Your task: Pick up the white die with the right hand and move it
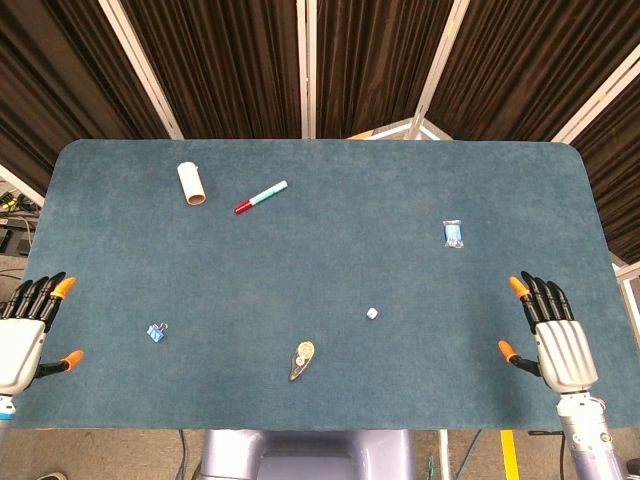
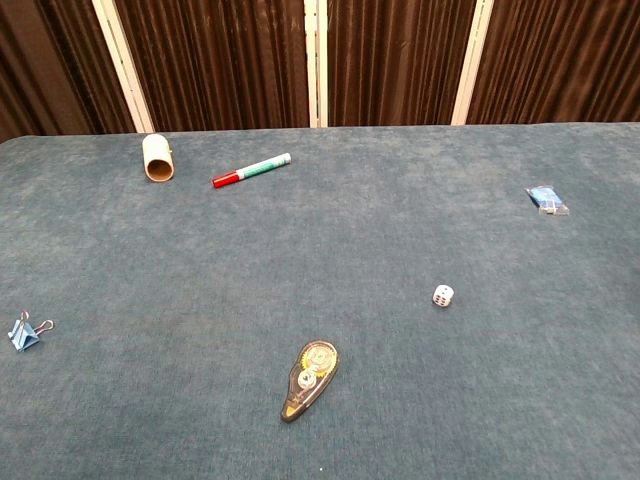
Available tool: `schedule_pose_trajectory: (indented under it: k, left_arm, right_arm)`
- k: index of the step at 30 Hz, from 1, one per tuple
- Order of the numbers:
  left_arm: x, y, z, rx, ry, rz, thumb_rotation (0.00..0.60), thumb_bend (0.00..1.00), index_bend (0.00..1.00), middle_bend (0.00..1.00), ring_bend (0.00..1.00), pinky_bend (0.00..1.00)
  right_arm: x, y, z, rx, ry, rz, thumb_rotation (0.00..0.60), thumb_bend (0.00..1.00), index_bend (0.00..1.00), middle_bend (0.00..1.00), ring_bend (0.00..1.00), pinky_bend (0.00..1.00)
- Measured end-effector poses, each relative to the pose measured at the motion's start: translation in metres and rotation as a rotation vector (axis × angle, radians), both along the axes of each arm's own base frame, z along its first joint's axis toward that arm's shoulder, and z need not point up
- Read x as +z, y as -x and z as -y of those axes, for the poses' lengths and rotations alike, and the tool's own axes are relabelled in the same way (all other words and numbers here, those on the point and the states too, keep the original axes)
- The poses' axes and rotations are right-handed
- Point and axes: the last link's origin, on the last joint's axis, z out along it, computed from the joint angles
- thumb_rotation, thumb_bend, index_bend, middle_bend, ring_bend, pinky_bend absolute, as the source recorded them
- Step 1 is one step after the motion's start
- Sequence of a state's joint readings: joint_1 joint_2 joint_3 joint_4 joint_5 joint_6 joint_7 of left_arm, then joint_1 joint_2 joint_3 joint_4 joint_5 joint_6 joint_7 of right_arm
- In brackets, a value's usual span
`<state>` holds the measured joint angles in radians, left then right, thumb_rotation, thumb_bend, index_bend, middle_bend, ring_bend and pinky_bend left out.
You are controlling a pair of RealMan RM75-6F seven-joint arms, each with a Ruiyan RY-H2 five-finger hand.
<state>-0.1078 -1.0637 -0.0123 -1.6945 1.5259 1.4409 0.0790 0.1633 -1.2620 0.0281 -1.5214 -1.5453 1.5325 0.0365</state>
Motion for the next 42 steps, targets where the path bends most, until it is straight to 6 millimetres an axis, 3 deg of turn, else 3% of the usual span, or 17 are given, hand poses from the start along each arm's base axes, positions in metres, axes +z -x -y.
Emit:
schedule_pose_trajectory:
  k: [14,22,28,35,42]
  left_arm:
    - [0.002,0.003,0.001,0.013,-0.002,0.007,0.600,0.07,0.00,0.00,0.00,0.00]
    - [0.005,0.005,0.000,0.020,-0.007,0.015,0.600,0.07,0.00,0.00,0.00,0.00]
    - [0.009,0.007,0.000,0.026,-0.019,0.026,0.600,0.07,0.00,0.00,0.00,0.00]
    - [0.011,0.008,0.000,0.031,-0.021,0.032,0.600,0.07,0.00,0.00,0.00,0.00]
    - [0.015,0.009,0.000,0.036,-0.036,0.039,0.600,0.07,0.00,0.00,0.00,0.00]
  right_arm:
    - [-0.008,-0.006,0.003,0.000,-0.035,0.006,0.600,0.15,0.06,0.00,0.00,0.00]
    - [-0.025,-0.032,0.020,0.020,-0.092,0.045,0.600,0.15,0.26,0.00,0.00,0.00]
    - [-0.059,-0.066,0.040,0.049,-0.160,0.056,0.600,0.15,0.34,0.03,0.00,0.00]
    - [-0.111,-0.102,0.055,0.026,-0.215,0.114,0.600,0.15,0.33,0.03,0.00,0.00]
    - [-0.151,-0.114,0.067,-0.037,-0.249,0.145,0.600,0.16,0.35,0.05,0.00,0.00]
